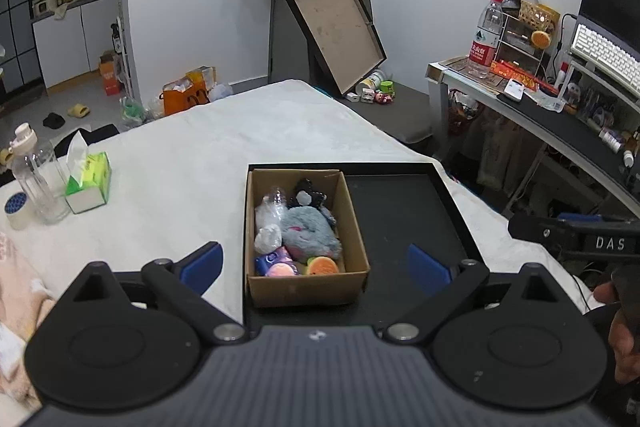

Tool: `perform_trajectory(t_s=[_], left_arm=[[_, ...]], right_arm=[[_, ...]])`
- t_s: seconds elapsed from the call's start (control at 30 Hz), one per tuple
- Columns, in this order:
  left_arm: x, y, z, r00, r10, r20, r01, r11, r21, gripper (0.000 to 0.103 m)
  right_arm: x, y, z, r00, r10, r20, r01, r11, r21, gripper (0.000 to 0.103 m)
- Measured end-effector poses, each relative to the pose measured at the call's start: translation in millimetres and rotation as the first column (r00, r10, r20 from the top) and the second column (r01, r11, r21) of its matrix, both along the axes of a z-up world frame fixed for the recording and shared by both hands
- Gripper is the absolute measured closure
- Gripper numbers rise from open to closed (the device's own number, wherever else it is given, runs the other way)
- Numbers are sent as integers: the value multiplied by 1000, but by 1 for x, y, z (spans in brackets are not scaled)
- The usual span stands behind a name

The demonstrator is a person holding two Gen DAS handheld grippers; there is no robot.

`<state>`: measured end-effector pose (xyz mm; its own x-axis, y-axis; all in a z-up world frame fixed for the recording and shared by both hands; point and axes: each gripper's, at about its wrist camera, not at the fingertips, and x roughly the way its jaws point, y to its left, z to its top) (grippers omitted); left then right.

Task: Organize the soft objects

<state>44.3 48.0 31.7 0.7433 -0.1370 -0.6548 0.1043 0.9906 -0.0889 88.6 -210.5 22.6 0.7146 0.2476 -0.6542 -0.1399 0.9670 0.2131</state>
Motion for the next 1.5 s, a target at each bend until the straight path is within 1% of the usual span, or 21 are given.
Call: perform_trajectory(t_s=[0.43,0.7,1.07,1.5], left_arm=[[-10,1,-14,999,22,-31,-23,999,-30,5],[-10,1,-16,999,23,-35,-25,999,-32,5],[-11,9,-23,997,51,-55,-54,998,-43,5],[-10,9,-26,997,53,-61,-55,998,-40,5]], right_arm=[[-15,5,-4,1000,20,-23,-21,1000,-21,0],[-20,9,-6,999,30,-31,-31,999,-27,0],[-22,14,-3,999,38,-29,-39,999,-34,0],[-22,17,-2,999,44,-27,-45,998,-38,0]])
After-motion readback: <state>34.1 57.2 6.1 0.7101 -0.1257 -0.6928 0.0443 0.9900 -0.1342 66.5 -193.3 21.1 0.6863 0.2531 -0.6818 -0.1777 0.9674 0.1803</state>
